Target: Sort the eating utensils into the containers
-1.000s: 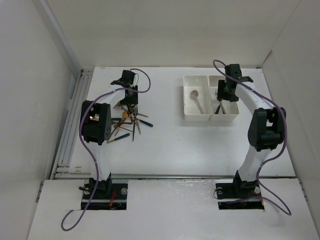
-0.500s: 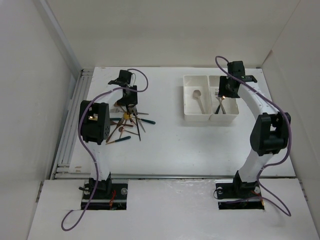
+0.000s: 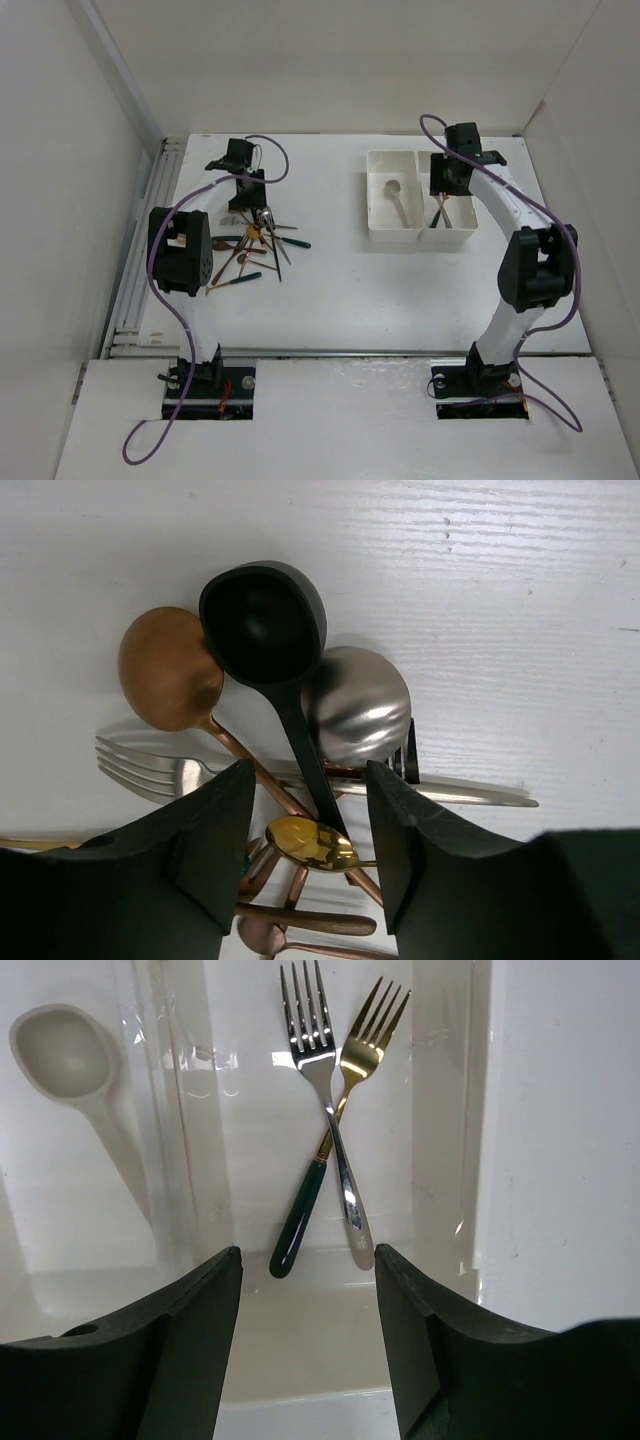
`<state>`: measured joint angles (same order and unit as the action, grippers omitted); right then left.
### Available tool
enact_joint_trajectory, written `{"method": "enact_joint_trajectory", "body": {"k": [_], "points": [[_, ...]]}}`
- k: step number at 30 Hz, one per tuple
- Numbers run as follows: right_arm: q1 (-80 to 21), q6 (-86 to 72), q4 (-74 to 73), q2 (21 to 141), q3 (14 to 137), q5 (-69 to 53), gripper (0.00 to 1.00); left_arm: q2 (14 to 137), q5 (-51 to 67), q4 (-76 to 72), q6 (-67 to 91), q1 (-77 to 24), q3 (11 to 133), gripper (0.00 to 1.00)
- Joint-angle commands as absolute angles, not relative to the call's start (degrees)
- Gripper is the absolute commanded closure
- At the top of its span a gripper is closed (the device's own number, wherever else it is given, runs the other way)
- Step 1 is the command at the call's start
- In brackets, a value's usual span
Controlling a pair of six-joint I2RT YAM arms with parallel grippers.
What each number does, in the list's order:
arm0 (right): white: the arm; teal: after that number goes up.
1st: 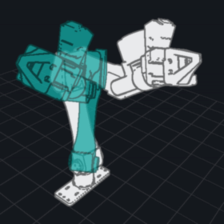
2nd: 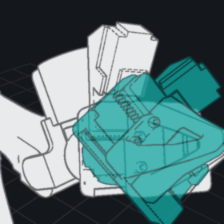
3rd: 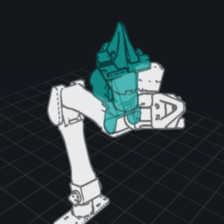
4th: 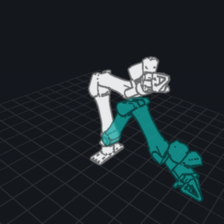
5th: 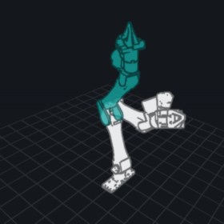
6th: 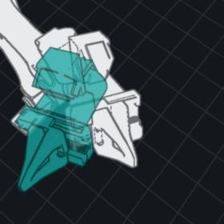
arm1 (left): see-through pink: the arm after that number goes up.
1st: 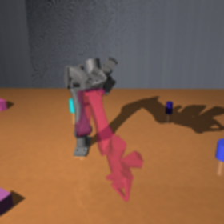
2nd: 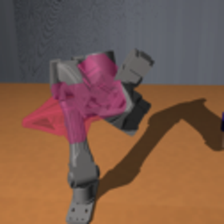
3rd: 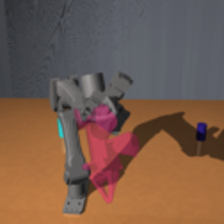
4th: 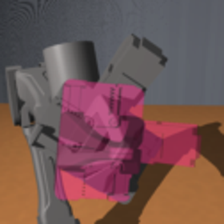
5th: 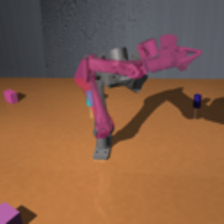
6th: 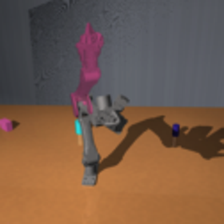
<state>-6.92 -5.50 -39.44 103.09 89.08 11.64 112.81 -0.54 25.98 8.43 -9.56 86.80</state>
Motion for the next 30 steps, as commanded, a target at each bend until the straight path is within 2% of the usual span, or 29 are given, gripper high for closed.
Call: {"method": "enact_joint_trajectory", "body": {"k": [1,8,11,16,18,23,24,27,30], "points": [[-7.56,-4.57,-38.32,100.46,89.22,12.83,0.39,112.76,0.35,26.37,8.88,-8.62,86.75,0.56],[-7.56,-3.52,-37.79,99.32,88.07,13.36,0.39,116.37,1.58,26.37,8.88,-7.38,87.28,0.57],[-7.56,-3.52,-37.18,98.79,87.54,13.36,0.39,117.59,3.51,26.37,8.88,-7.38,87.28,0.65],[-8.09,-3.52,-37.18,98.79,87.54,13.36,0.39,119.0,5.8,26.37,8.88,-7.38,87.8,0.65],[-8.09,-3.52,-37.18,98.79,87.54,13.36,0.39,119.62,7.03,26.37,8.88,-7.38,87.8,0.71],[-8.09,-2.99,-37.18,98.79,87.54,13.88,0.39,120.15,8.44,26.98,8.26,-7.38,88.94,0.78],[-8.09,-2.99,-37.18,98.79,87.54,13.89,0.39,119.62,8.96,26.98,8.26,-7.38,88.95,0.78],[-8.09,-2.99,-37.18,98.79,87.54,14.41,0.39,116.38,8.96,26.98,8.26,-7.38,88.95,0.67],[-8.61,-2.99,-37.18,98.79,87.54,14.41,0.39,114.44,7.65,26.46,7.65,-7.38,89.47,0.64]]}}
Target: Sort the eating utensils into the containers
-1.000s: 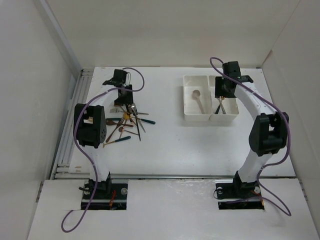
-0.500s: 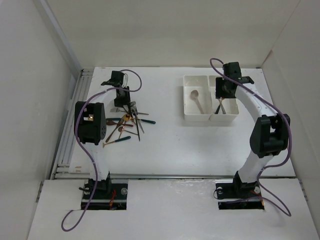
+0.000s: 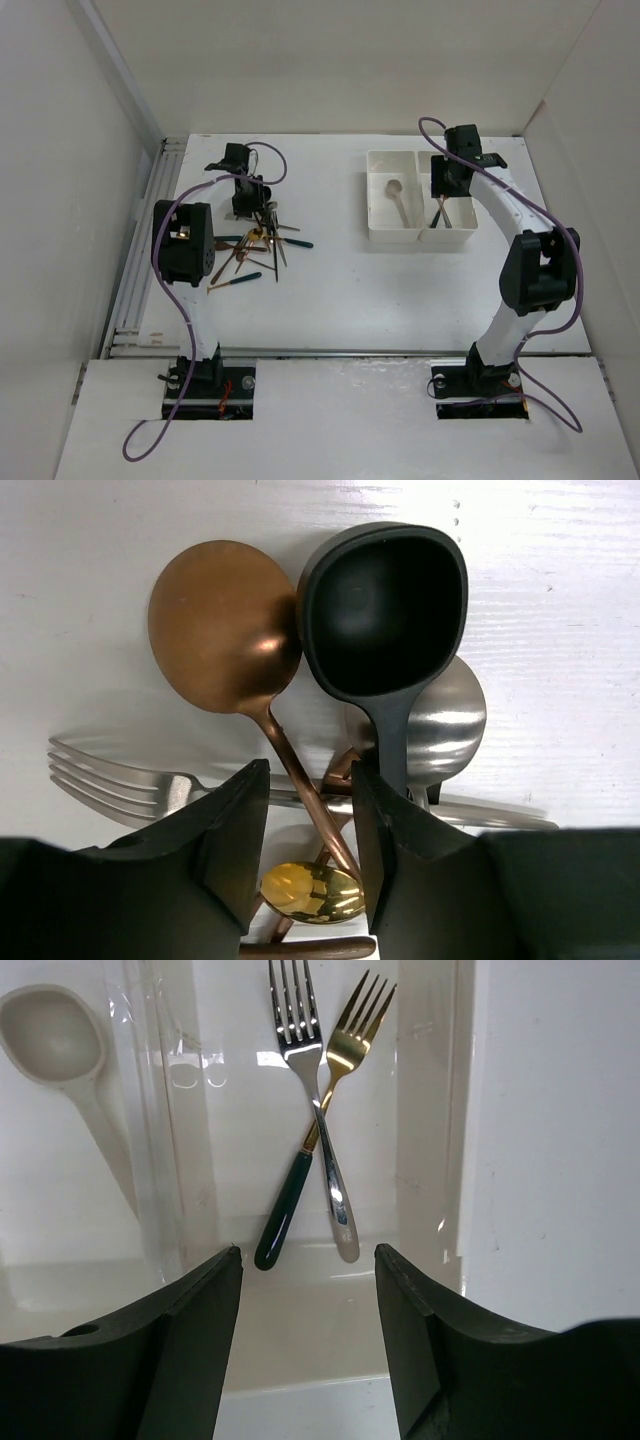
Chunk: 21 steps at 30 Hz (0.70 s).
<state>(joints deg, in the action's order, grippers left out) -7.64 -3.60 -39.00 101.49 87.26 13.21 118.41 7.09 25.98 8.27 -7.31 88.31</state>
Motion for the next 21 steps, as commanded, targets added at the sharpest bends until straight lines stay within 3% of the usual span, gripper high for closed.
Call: {"method": "enact_joint_trajectory", "body": {"k": [1,10,21], "points": [[-8.61,-2.99,-37.18,98.79,87.54,14.41,0.39,113.22,6.86,26.46,7.65,-7.38,90.08,0.64],[-8.61,-2.46,-37.71,99.84,88.07,14.94,0.39,109.51,2.47,25.31,6.06,-11.51,89.47,0.64],[-9.14,-1.93,-37.71,99.32,87.01,15.47,0.39,114.43,1.32,25.93,6.59,-12.13,90.62,0.64]]}}
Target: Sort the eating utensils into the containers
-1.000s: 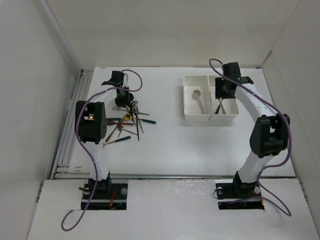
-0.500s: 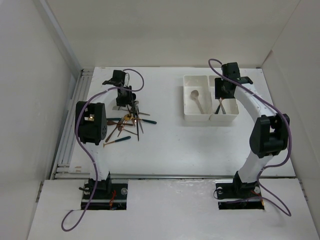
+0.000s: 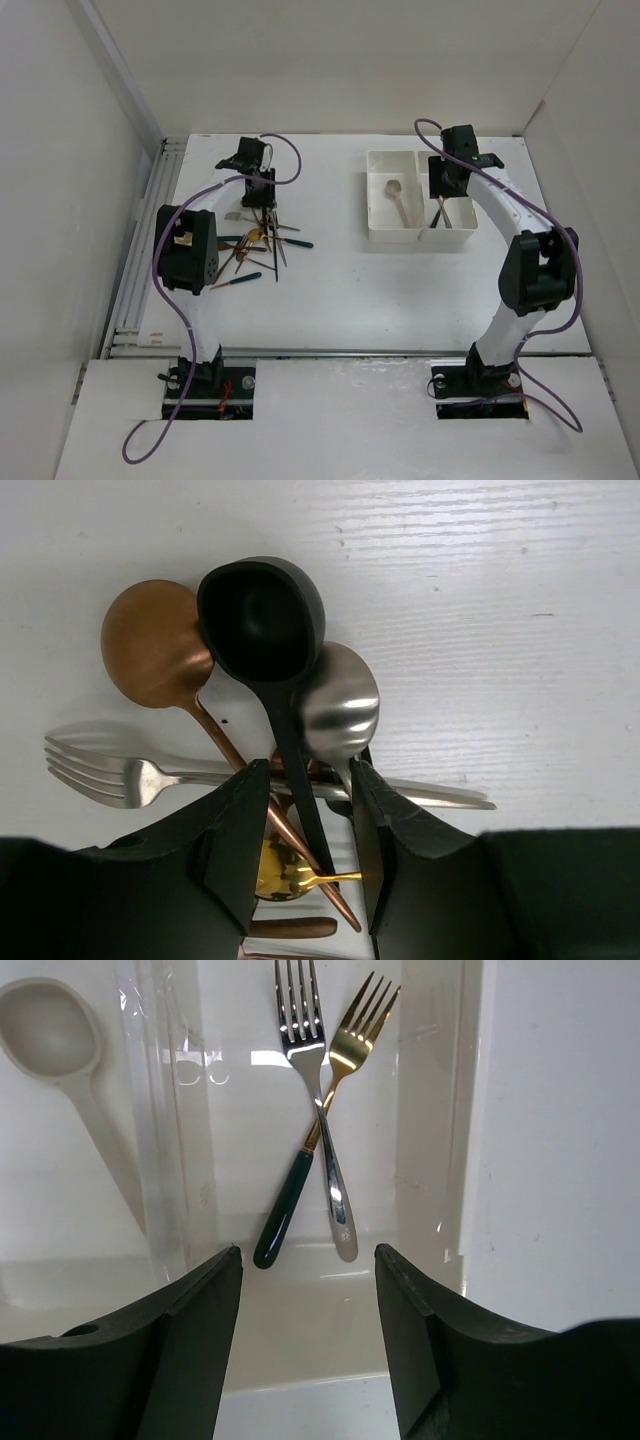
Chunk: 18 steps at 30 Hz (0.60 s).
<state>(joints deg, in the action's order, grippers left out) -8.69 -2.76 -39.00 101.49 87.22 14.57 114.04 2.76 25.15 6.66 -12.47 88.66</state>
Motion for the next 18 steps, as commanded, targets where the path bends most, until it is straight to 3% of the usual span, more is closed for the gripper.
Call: {"method": "enact_joint_trajectory", "body": {"k": [1,15,18], "points": [[-9.14,-1.93,-37.71,99.32,87.01,15.47,0.39,114.43,0.45,25.93,6.59,-12.13,90.62,0.64],[-9.14,-1.41,-37.71,98.26,86.48,15.47,0.39,121.02,4.48,25.84,7.21,-12.13,91.14,0.67],[-9.14,-1.41,-37.18,97.73,85.96,15.47,0.39,121.03,5.88,25.84,7.21,-10.82,91.14,0.71]]}}
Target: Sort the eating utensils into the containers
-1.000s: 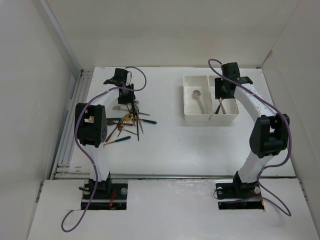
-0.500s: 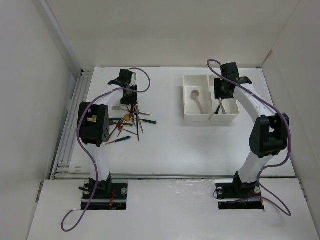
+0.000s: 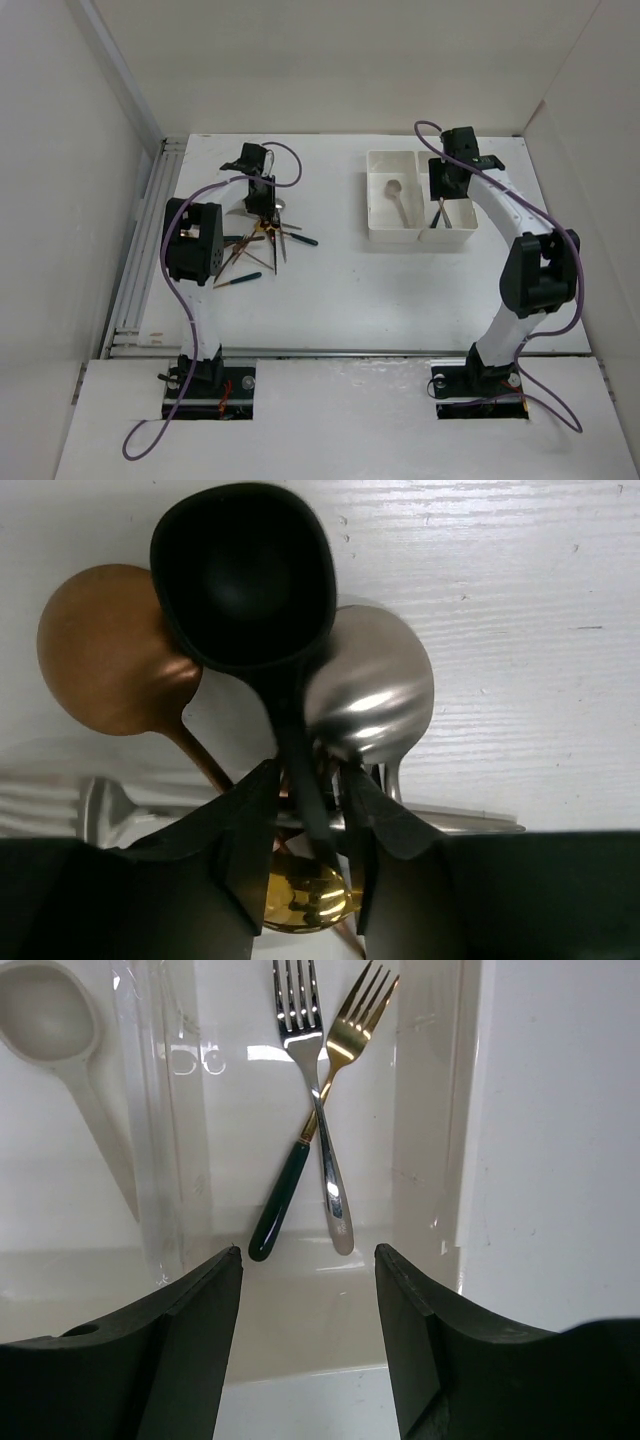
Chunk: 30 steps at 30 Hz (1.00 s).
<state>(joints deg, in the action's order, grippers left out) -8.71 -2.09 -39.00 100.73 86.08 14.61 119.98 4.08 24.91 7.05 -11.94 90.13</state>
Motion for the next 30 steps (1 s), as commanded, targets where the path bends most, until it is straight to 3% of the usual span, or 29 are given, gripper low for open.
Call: {"method": "enact_joint_trajectory", "body": {"k": [1,8,10,30], "points": [[-9.14,-1.41,-37.18,97.73,85.96,15.47,0.39,121.03,6.5,25.84,7.73,-10.2,91.14,0.74],[-9.14,-1.41,-37.7,97.73,86.57,15.47,0.39,120.41,7.12,26.37,7.73,-9.58,91.14,0.98],[-9.67,-1.41,-37.71,97.73,87.09,15.47,0.39,119.79,7.82,26.37,7.73,-9.58,91.66,1.0],[-12.92,-0.88,-38.76,98.35,87.63,16.7,0.39,111.53,11.43,26.37,6.06,-9.58,94.57,1.0]]}}
